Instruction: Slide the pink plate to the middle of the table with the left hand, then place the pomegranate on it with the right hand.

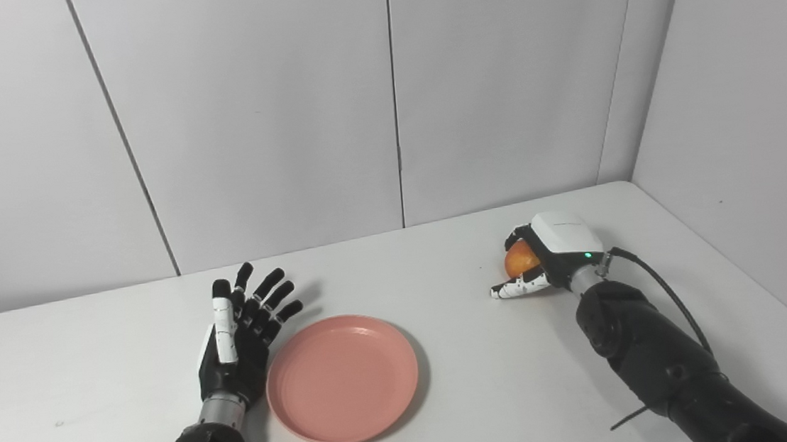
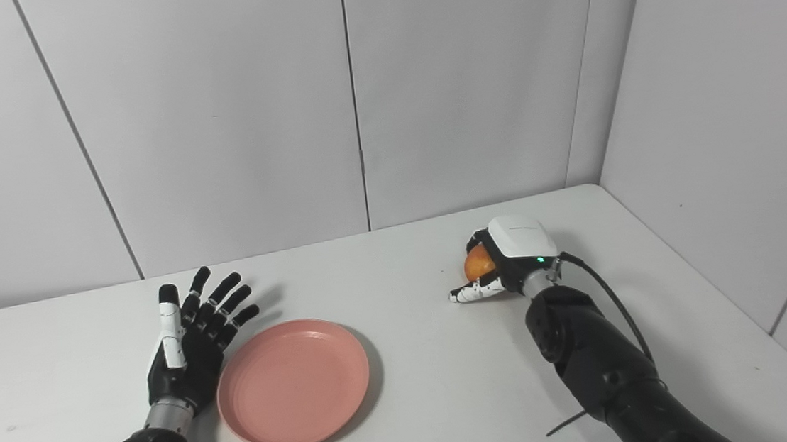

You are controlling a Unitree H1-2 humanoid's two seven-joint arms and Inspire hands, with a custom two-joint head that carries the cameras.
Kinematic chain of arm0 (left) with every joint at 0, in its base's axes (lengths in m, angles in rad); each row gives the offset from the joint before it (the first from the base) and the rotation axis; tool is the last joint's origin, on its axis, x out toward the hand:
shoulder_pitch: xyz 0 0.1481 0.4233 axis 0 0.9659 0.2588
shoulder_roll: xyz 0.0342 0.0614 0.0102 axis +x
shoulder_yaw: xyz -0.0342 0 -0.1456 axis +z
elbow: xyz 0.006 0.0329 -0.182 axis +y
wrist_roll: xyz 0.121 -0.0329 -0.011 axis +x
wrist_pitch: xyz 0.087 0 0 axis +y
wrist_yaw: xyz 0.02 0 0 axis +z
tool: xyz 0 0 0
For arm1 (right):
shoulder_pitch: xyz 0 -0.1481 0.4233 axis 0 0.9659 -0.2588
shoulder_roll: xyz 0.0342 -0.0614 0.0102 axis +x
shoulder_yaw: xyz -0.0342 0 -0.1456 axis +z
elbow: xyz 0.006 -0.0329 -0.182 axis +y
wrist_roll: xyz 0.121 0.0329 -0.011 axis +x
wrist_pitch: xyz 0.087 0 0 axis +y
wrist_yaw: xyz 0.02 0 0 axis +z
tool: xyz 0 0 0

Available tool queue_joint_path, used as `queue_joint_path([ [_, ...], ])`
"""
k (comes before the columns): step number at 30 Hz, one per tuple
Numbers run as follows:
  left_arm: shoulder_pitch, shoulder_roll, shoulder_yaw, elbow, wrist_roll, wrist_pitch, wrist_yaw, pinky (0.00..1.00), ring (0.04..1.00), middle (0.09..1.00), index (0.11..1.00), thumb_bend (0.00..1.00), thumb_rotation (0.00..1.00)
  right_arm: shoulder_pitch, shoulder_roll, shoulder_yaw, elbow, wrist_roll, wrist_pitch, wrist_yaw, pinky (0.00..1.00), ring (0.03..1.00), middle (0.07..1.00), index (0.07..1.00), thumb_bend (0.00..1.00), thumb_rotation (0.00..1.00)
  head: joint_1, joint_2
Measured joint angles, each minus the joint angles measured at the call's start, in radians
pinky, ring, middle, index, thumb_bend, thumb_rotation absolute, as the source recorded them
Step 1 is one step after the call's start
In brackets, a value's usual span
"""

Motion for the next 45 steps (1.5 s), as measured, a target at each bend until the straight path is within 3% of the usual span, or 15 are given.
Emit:
queue_joint_path([
  [1,0.001,0.0,0.0,-0.001,0.0,0.0,0.001,0.7,0.812,0.825,0.97,0.98,0.82,-0.004,0.001,0.001,-0.001,0.011,0.0,-0.001,0.28,0.357,0.436,0.506,0.64,0.15,0.0,0.0],
  [5,0.002,-0.008,0.0,-0.003,0.0,0.002,0.003,0.69,0.809,0.821,0.969,0.98,0.82,-0.025,0.004,0.007,0.001,0.033,0.0,-0.005,0.24,0.299,0.381,0.488,0.53,0.14,0.0,0.0],
  [17,0.007,-0.009,0.001,-0.013,0.0,0.006,0.007,0.7,0.802,0.818,0.969,0.99,0.81,-0.019,-0.002,0.021,-0.001,0.076,-0.006,-0.012,0.17,0.225,0.302,0.486,0.52,0.13,0.0,0.011],
  [23,0.016,-0.012,-0.003,-0.031,0.002,0.005,0.01,0.7,0.821,0.837,0.969,0.98,0.82,0.012,-0.007,0.021,-0.058,0.086,-0.007,-0.012,0.16,0.208,0.287,0.487,0.52,0.13,0.02,0.021],
  [26,0.029,-0.014,-0.007,-0.054,0.006,0.003,0.019,0.71,0.832,0.849,0.965,0.98,0.82,0.039,-0.009,0.021,-0.112,0.093,-0.007,-0.007,0.22,0.289,0.373,0.488,0.52,0.14,0.035,0.026],
  [32,0.04,-0.02,-0.022,-0.07,0.03,-0.016,0.046,0.76,0.864,0.864,0.941,0.97,0.8,0.069,-0.006,0.011,-0.27,0.112,-0.02,-0.003,0.2,0.267,0.368,0.488,0.52,0.14,0.074,0.04],
  [34,0.045,-0.028,-0.023,-0.08,0.04,-0.032,0.061,0.77,0.87,0.863,0.925,0.96,0.78,0.069,-0.004,0.01,-0.323,0.114,-0.027,-0.003,0.22,0.287,0.396,0.516,0.52,0.04,0.086,0.046],
  [38,0.054,-0.036,-0.037,-0.09,0.06,-0.061,0.09,0.82,0.897,0.876,0.918,0.93,0.79,0.07,0.009,0.005,-0.452,0.134,-0.042,0.018,0.22,0.284,0.465,0.49,0.53,0.01,0.115,0.055],
  [45,0.072,-0.055,-0.061,-0.119,0.101,-0.071,0.136,0.87,0.938,0.899,0.914,0.95,0.8,0.076,0.069,-0.008,-0.636,0.151,-0.042,0.072,0.26,0.334,0.433,0.538,0.52,0.01,0.147,0.072],
])
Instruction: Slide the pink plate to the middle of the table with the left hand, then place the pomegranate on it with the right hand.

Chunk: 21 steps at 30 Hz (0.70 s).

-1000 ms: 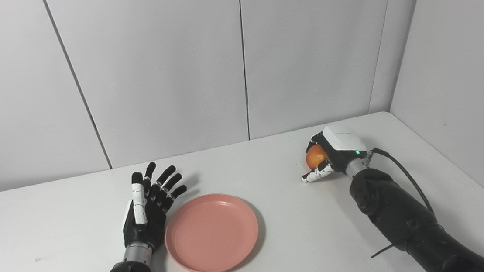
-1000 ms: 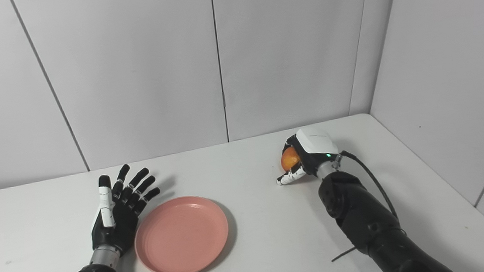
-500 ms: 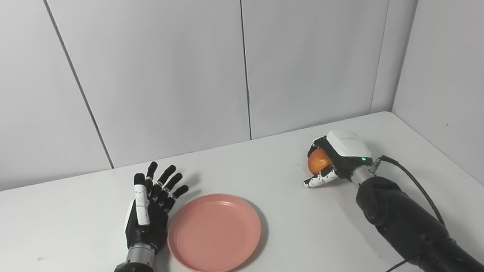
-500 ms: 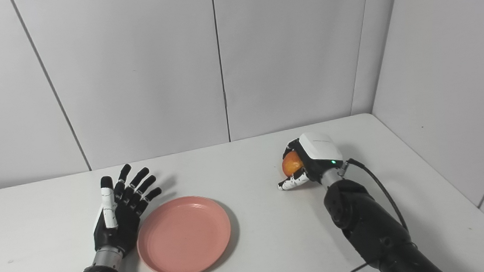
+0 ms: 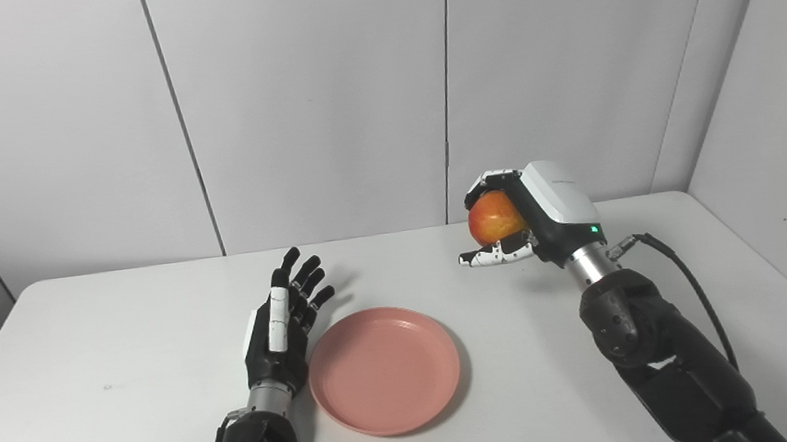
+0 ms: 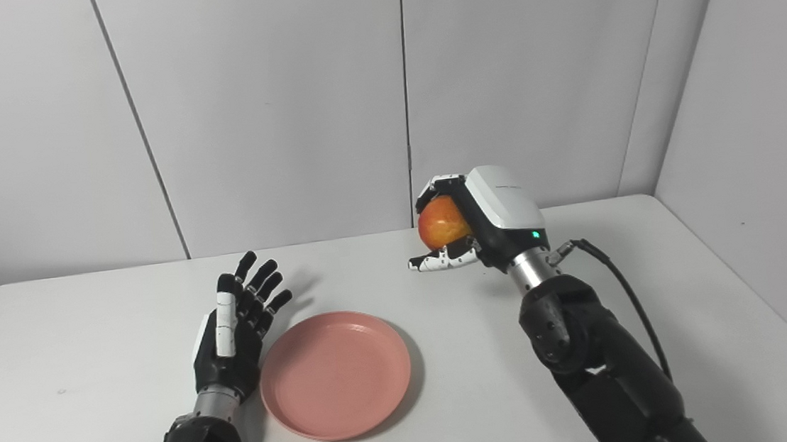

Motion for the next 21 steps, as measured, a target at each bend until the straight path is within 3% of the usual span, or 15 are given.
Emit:
queue_joint_path([
  [8,0.005,-0.006,-0.009,-0.009,0.013,0.029,0.02,0.87,0.949,0.909,0.916,0.95,0.8,0.024,0.059,0.0,-0.136,0.005,0.0,0.048,0.24,0.309,0.476,0.49,0.53,0.01,0.044,0.012],
  [14,0.014,-0.012,-0.027,-0.022,0.027,0.042,0.042,0.87,0.945,0.906,0.912,0.96,0.82,0.038,0.108,0.028,-0.179,-0.018,0.0,0.107,0.24,0.315,0.438,0.528,0.52,0.01,0.071,0.02],
  [21,0.021,-0.027,-0.025,-0.036,0.032,0.063,0.078,0.9,0.94,0.9,0.903,0.98,0.82,0.063,0.16,0.062,-0.174,-0.052,-0.008,0.112,0.24,0.315,0.431,0.533,0.52,0.01,0.077,0.021],
])
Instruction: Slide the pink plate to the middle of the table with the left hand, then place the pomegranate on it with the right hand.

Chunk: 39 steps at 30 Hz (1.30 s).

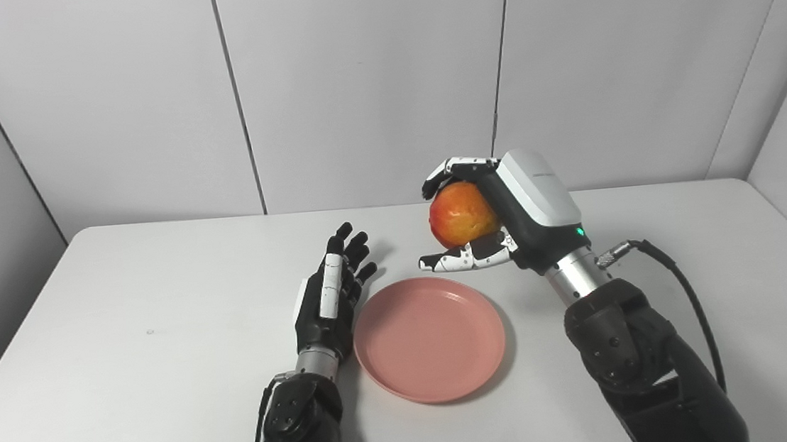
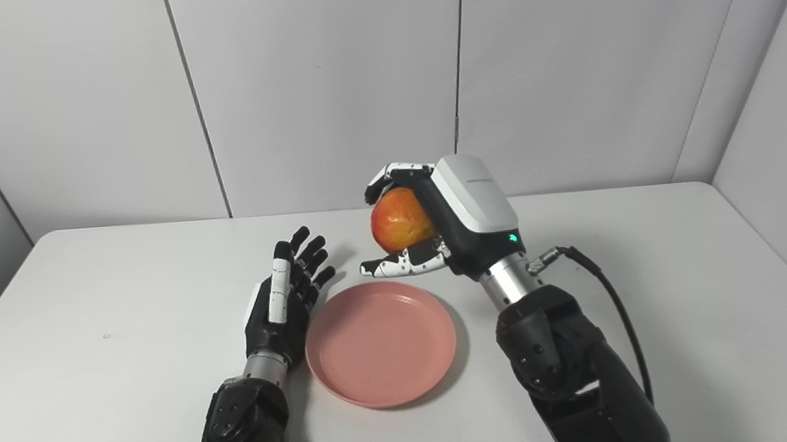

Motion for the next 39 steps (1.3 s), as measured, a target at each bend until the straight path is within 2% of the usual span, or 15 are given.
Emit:
queue_joint_path([
  [7,0.001,-0.002,-0.003,-0.002,0.003,0.006,0.012,0.93,0.946,0.901,0.907,0.98,0.83,0.021,0.019,0.028,0.034,-0.021,-0.012,0.002,0.23,0.302,0.421,0.534,0.52,0.0,0.003,0.003],
  [11,0.002,-0.002,-0.004,-0.003,0.003,0.007,0.013,0.94,0.953,0.906,0.912,0.98,0.84,0.022,0.017,0.047,0.049,-0.031,-0.019,0.005,0.22,0.298,0.473,0.49,0.53,0.0,0.003,0.003],
  [14,0.002,-0.002,-0.005,-0.002,0.003,0.008,0.013,0.91,0.947,0.903,0.91,0.98,0.84,0.022,0.018,0.058,0.067,-0.034,-0.03,0.008,0.23,0.303,0.475,0.489,0.53,0.0,-0.001,0.006],
  [19,0.002,-0.002,-0.006,-0.005,0.003,0.014,0.013,0.95,0.951,0.902,0.914,0.98,0.84,0.025,0.018,0.064,0.079,-0.045,-0.03,0.021,0.25,0.326,0.452,0.513,0.52,0.01,-0.009,0.014],
  [23,0.001,-0.001,-0.006,-0.003,0.002,0.018,0.013,0.95,0.953,0.913,0.921,0.97,0.84,0.024,0.02,0.075,0.12,-0.055,-0.03,0.044,0.26,0.335,0.425,0.533,0.52,0.01,-0.023,0.017],
  [31,-0.013,-0.001,-0.003,0.012,-0.002,0.02,0.008,0.91,0.951,0.912,0.927,0.98,0.83,-0.007,0.034,0.07,0.213,-0.059,-0.027,0.084,0.26,0.33,0.419,0.528,0.52,0.01,-0.02,0.023],
  [34,-0.014,-0.002,-0.003,0.012,-0.003,0.021,0.007,0.92,0.949,0.903,0.921,0.97,0.83,-0.017,0.037,0.07,0.23,-0.047,-0.024,0.116,0.26,0.325,0.417,0.527,0.52,0.0,-0.02,0.031],
  [35,-0.014,-0.002,-0.002,0.012,-0.003,0.022,0.007,0.95,0.954,0.901,0.92,0.98,0.83,-0.022,0.035,0.074,0.238,-0.048,-0.021,0.131,0.25,0.323,0.415,0.527,0.52,0.0,-0.044,0.05],
  [37,-0.014,-0.002,-0.001,0.007,-0.004,0.026,0.007,0.97,0.957,0.899,0.92,0.99,0.83,-0.032,0.027,0.082,0.245,-0.054,-0.01,0.164,0.25,0.315,0.413,0.524,0.52,0.0,-0.044,0.051],
  [39,-0.013,-0.003,-0.001,0.002,-0.007,0.029,0.007,0.95,0.952,0.897,0.924,0.98,0.83,-0.035,0.019,0.083,0.244,-0.061,-0.008,0.177,0.25,0.318,0.414,0.523,0.52,0.0,-0.046,0.057],
])
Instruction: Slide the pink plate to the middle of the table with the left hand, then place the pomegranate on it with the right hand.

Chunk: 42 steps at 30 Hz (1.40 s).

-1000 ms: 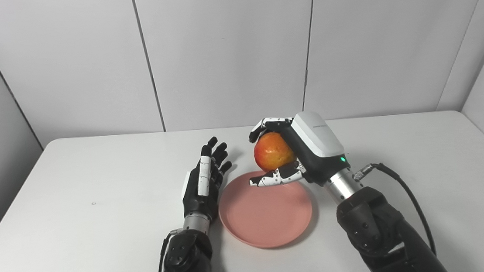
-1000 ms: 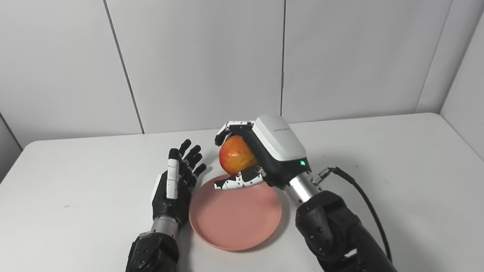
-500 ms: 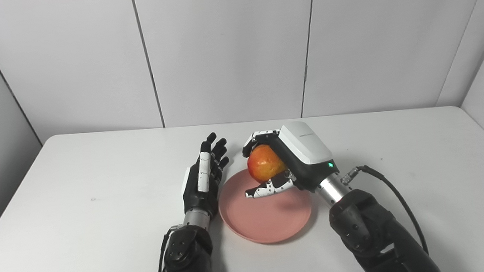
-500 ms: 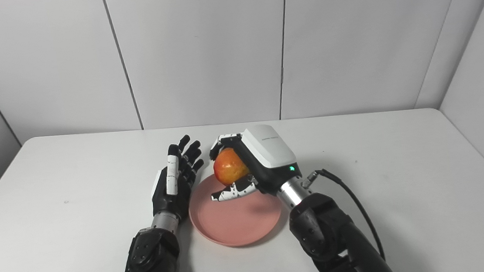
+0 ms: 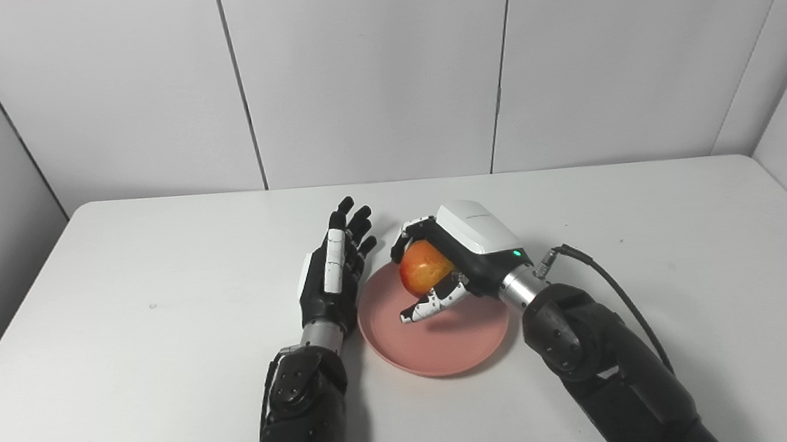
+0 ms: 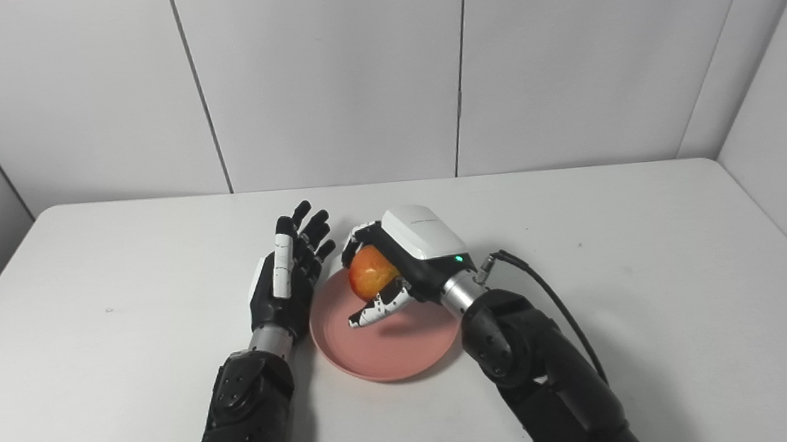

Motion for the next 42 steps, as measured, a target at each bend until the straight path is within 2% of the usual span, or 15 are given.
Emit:
queue_joint_path([
  [6,-0.002,-0.004,0.004,0.003,-0.01,0.0,0.0,0.94,0.945,0.89,0.917,0.97,0.82,-0.002,-0.019,0.0,0.0,-0.01,0.002,0.038,0.24,0.312,0.411,0.523,0.52,0.0,0.008,0.006],
  [8,-0.003,-0.006,0.005,0.005,-0.012,0.0,0.0,0.97,0.953,0.892,0.924,0.98,0.82,-0.004,-0.023,-0.001,0.0,-0.012,0.004,0.053,0.23,0.302,0.458,0.496,0.53,0.0,0.009,0.008],
  [13,-0.018,-0.012,0.007,0.03,-0.013,-0.01,0.0,1.0,0.951,0.896,0.929,0.99,0.82,-0.006,-0.041,0.003,0.0,-0.031,0.005,0.077,0.23,0.308,0.475,0.488,0.53,0.0,0.006,0.009],
  [15,-0.021,-0.014,0.01,0.034,-0.014,-0.012,0.0,1.0,0.95,0.892,0.927,0.98,0.82,-0.007,-0.051,0.007,0.0,-0.048,0.005,0.083,0.26,0.342,0.436,0.517,0.53,0.01,0.005,0.011],
  [18,-0.023,-0.017,0.015,0.037,-0.016,-0.013,0.0,1.0,0.948,0.893,0.929,0.99,0.82,-0.008,-0.061,0.016,-0.001,-0.067,0.007,0.107,0.29,0.383,0.445,0.519,0.53,0.01,0.005,0.015],
  [22,-0.026,-0.024,0.025,0.041,-0.022,-0.013,0.0,1.0,0.951,0.89,0.926,0.98,0.81,-0.012,-0.059,0.019,-0.001,-0.086,0.011,0.136,0.3,0.391,0.451,0.517,0.53,0.01,0.008,0.017],
  [31,-0.036,-0.026,0.03,0.055,-0.027,-0.013,-0.005,0.97,0.95,0.892,0.922,0.99,0.81,-0.034,-0.047,0.026,0.027,-0.123,0.023,0.141,0.36,0.45,0.479,0.498,0.53,0.01,0.012,0.021],
  [32,-0.036,-0.026,0.03,0.055,-0.027,-0.013,-0.006,0.99,0.955,0.893,0.921,0.99,0.8,-0.034,-0.047,0.029,0.033,-0.126,0.023,0.141,0.36,0.452,0.48,0.497,0.53,0.01,0.012,0.02],
  [37,-0.036,-0.026,0.03,0.054,-0.027,-0.013,-0.008,0.99,0.959,0.894,0.929,0.98,0.81,-0.037,-0.047,0.042,0.044,-0.148,0.022,0.138,0.33,0.435,0.47,0.51,0.53,0.01,0.012,0.017],
  [39,-0.036,-0.026,0.03,0.054,-0.027,-0.013,-0.008,0.98,0.956,0.887,0.93,0.97,0.81,-0.041,-0.047,0.049,0.045,-0.161,0.022,0.135,0.34,0.446,0.554,0.498,0.52,0.14,0.009,0.014],
  [40,-0.036,-0.026,0.03,0.054,-0.027,-0.013,-0.009,0.97,0.955,0.883,0.928,0.97,0.81,-0.044,-0.047,0.053,0.045,-0.167,0.022,0.135,0.34,0.455,0.571,0.498,0.52,0.15,0.006,0.014],
  [41,-0.036,-0.026,0.03,0.054,-0.027,-0.013,-0.009,0.96,0.957,0.88,0.925,0.97,0.8,-0.047,-0.047,0.056,0.047,-0.171,0.022,0.135,0.36,0.485,0.609,0.586,0.68,0.32,0.006,0.014],
  [42,-0.036,-0.026,0.031,0.054,-0.027,-0.013,-0.01,0.96,0.957,0.879,0.924,0.97,0.8,-0.051,-0.047,0.06,0.048,-0.177,0.022,0.136,0.37,0.491,0.615,0.604,0.71,0.35,0.006,0.014],
])
